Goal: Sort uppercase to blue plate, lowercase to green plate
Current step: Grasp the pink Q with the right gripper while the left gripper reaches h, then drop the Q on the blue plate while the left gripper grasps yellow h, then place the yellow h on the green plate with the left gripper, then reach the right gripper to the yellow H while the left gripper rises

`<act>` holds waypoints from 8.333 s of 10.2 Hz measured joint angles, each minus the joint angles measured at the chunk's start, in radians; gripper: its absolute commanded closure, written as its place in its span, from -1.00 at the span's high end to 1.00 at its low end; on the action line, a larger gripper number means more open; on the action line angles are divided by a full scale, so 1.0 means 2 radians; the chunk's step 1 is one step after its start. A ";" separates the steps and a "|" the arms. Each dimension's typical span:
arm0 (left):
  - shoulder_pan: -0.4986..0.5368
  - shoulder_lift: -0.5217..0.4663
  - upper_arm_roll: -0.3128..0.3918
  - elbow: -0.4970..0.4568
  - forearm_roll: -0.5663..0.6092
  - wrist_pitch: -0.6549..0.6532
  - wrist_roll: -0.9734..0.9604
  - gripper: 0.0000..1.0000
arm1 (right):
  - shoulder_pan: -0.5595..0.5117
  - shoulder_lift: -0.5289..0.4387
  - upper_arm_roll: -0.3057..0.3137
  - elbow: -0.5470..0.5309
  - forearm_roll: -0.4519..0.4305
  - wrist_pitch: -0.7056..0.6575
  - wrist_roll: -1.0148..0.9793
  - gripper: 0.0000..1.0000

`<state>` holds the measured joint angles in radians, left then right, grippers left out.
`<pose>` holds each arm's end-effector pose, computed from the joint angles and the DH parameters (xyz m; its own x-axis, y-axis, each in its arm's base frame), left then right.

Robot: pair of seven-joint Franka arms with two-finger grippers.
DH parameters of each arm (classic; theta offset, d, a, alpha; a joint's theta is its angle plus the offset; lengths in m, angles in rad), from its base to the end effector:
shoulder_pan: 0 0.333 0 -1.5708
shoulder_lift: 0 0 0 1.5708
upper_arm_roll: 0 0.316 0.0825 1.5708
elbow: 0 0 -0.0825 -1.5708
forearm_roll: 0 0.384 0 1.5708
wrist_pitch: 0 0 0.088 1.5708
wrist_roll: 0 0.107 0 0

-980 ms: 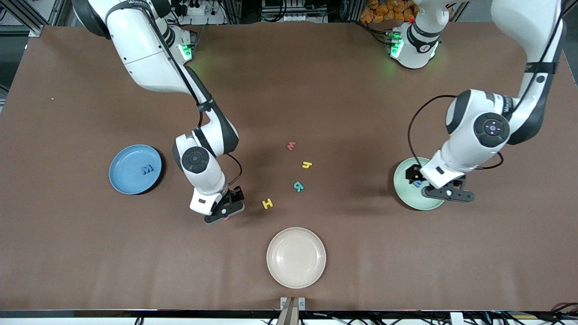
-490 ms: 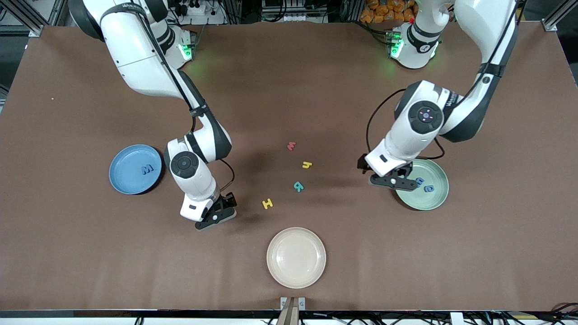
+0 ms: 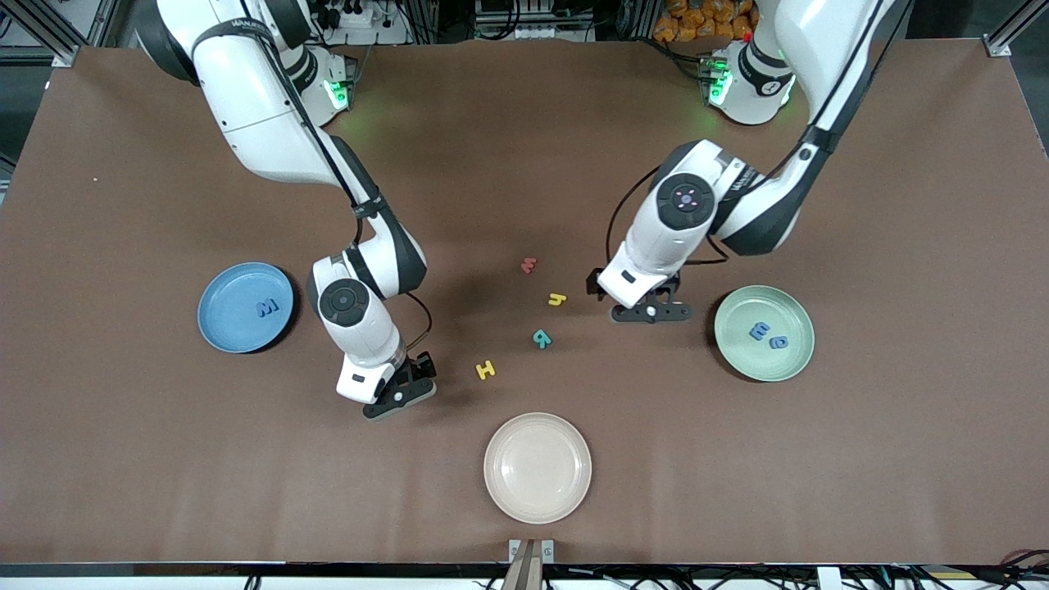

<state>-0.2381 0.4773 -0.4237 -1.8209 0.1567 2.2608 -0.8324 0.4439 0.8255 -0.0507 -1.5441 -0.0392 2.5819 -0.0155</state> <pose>0.5244 -0.3773 0.2957 0.9928 0.1124 -0.0424 0.1146 -0.9919 0.0551 0.6659 0.2837 0.1836 0.8732 0.4406 0.2085 0.4365 -0.8972 0.0678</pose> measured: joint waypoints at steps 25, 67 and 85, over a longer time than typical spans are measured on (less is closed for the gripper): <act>-0.073 0.166 0.013 0.111 0.051 0.000 -0.597 1.00 | -0.003 -0.005 0.001 0.009 0.001 -0.077 -0.044 -0.30; 0.208 0.004 0.000 -0.011 0.041 -0.179 0.218 1.00 | 0.020 -0.207 0.036 -0.065 -0.004 -0.263 0.350 1.00; 0.150 -0.103 -0.103 0.095 0.001 -0.170 0.131 1.00 | 0.065 0.015 0.058 0.078 -0.011 -0.159 0.583 1.00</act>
<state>0.0621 0.2708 -0.6293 -1.6316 0.1590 1.9201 -0.5698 0.5741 0.8551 0.0648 -1.3871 -0.0602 2.2642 1.1507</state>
